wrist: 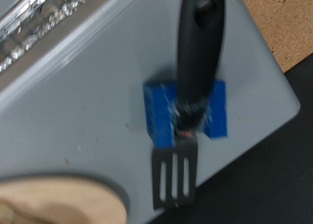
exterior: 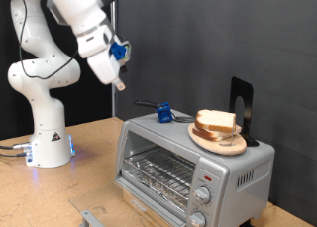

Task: Make a piece of toast with the oven

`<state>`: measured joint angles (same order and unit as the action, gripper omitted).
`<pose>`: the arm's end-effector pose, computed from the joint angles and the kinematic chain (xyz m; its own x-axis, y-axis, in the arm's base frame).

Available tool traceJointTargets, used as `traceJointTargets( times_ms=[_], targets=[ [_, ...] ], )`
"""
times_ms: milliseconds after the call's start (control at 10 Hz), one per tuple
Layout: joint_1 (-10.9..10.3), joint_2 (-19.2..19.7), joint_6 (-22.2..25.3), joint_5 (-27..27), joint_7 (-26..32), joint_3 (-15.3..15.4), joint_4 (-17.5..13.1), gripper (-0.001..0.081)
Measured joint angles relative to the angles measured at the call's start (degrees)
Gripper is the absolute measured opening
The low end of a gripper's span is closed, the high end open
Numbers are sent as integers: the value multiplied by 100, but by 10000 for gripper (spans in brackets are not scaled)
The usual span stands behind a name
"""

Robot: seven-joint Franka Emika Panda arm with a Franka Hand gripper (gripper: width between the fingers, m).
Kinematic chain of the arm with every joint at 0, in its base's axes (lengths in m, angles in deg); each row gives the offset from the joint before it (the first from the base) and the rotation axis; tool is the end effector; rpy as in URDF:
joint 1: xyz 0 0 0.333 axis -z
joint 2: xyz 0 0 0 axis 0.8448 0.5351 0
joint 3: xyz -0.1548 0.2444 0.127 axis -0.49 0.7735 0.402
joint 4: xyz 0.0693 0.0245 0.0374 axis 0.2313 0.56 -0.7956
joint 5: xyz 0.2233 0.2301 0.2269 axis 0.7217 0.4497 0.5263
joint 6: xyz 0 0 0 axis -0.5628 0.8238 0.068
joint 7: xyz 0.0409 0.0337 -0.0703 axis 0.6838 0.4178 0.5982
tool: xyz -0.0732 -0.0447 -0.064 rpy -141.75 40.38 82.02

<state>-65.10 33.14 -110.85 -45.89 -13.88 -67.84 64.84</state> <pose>0.3869 0.0231 0.4993 0.9797 0.0735 0.1865 0.1546 -0.8695 -0.4691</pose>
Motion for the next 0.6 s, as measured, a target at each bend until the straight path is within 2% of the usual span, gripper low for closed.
traceJointTargets(
  times_ms=[300, 600],
  targets=[
    [-6, -467, -448, -6, -558, 661, 74, 808],
    [0, -644, -461, -3, -931, 962, 38, 808]
  ],
)
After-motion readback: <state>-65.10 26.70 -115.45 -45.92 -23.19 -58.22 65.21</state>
